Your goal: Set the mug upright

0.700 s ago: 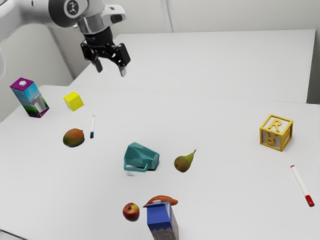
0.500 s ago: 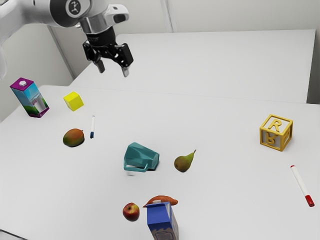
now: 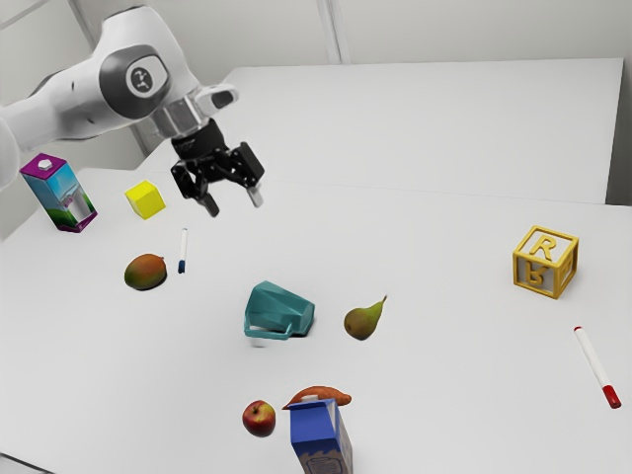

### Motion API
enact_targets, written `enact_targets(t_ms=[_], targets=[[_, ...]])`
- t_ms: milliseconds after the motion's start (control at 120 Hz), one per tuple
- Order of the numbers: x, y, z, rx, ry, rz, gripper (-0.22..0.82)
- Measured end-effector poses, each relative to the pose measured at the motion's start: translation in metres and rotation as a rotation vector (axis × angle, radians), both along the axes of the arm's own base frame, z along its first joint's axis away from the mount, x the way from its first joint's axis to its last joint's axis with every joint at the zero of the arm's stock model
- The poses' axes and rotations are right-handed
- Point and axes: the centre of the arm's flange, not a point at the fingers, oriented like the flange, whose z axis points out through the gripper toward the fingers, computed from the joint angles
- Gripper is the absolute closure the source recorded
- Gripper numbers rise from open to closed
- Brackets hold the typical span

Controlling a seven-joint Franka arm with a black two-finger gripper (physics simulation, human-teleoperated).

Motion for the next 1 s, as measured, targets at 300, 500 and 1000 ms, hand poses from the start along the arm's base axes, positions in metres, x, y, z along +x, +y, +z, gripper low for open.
enact_targets(t_ms=[300, 500, 1000], targets=[[-0.012, 0.077, -0.096, -0.216, 0.004, 0.12, 0.0], [-0.013, 0.086, -0.164, -0.303, 0.046, 0.077, 0.0], [-0.001, 0.087, -0.224, -0.473, -0.15, -0.135, 0.0]])
